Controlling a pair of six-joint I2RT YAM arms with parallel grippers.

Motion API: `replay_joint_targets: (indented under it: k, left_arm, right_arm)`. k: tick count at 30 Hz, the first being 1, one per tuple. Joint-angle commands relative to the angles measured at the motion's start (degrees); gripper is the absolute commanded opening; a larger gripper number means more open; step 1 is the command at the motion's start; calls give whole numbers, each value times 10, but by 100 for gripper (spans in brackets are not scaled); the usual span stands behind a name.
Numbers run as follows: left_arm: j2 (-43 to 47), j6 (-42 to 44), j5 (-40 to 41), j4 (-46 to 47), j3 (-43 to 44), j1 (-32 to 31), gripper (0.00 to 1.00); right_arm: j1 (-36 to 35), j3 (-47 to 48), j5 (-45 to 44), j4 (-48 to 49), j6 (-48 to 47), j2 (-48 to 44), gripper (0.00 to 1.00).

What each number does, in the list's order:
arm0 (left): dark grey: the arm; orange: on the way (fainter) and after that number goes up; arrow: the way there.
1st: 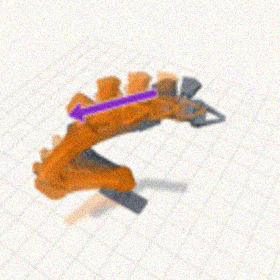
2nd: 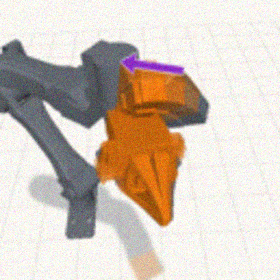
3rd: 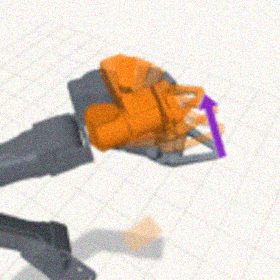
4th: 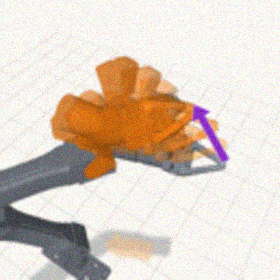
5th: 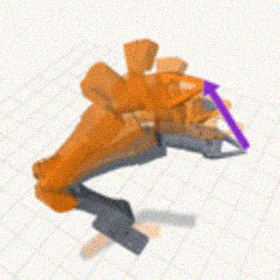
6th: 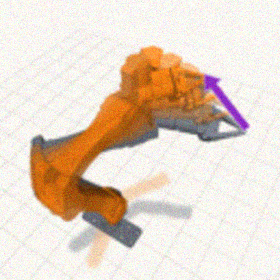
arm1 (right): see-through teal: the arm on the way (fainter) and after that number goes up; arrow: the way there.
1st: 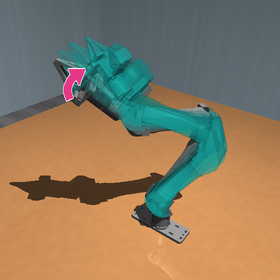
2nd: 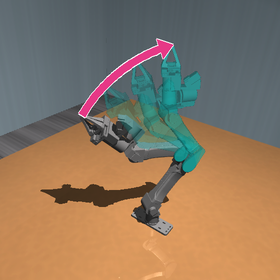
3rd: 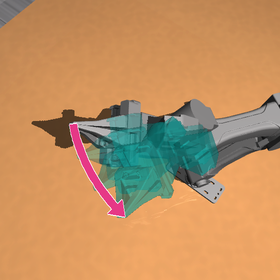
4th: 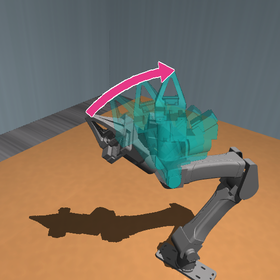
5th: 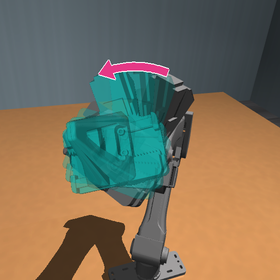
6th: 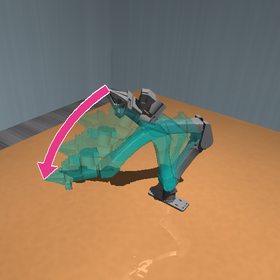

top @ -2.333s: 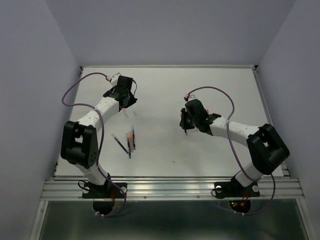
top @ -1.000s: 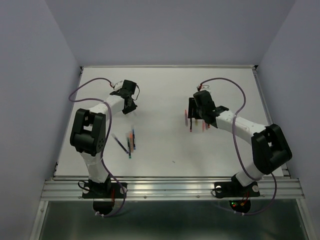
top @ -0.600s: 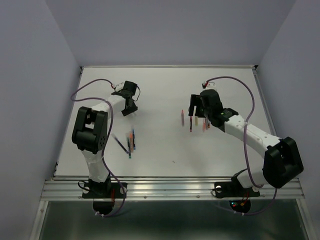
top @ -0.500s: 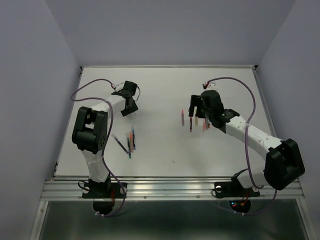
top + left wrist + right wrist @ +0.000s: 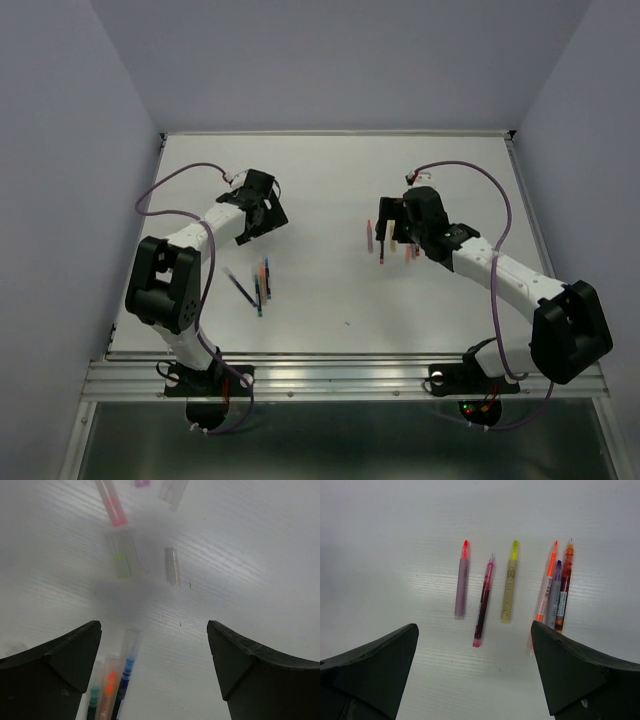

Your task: Open the pen caps

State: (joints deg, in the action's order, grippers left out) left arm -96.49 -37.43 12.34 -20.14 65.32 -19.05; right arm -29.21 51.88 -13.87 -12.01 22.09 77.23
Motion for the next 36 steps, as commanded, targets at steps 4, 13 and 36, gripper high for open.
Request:
replay_joint_targets:
  k: [4, 13, 36]
  left_arm:
    - [8, -22, 15, -44, -28, -42, 99]
    - [-13, -25, 24, -42, -23, -43, 86]
    - [-32, -22, 9, -16, -64, -43, 58]
  right_arm:
    - [2, -10, 4, 11, -8, -16, 100]
    - [2, -15, -12, 8, -13, -9, 100]
    - [2, -12, -40, 8, -15, 11, 100]
